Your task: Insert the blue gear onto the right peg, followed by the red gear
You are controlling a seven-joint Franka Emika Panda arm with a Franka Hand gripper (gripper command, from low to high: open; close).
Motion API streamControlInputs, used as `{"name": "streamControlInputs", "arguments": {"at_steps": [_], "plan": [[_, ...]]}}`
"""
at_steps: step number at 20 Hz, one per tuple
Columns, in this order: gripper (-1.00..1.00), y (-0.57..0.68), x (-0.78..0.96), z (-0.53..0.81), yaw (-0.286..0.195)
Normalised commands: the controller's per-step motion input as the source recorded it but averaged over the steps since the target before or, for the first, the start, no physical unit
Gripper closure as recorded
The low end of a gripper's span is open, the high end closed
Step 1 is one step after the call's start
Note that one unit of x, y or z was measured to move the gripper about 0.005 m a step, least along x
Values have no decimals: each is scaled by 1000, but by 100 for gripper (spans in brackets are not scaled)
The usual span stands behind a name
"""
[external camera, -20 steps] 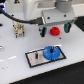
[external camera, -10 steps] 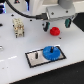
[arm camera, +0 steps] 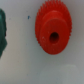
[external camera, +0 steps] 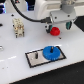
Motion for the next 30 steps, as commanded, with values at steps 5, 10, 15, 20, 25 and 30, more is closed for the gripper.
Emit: {"name": "streamControlInputs", "arguments": {"at_steps": [5, 10, 15, 20, 25, 30], "plan": [[-100, -27, -379, -355, 0], [100, -75, -292, -174, 0], [100, 7, -194, 0, 0], [100, -72, -390, -176, 0], [100, -28, -365, -135, 0], [100, 14, -185, 41, 0]]}}
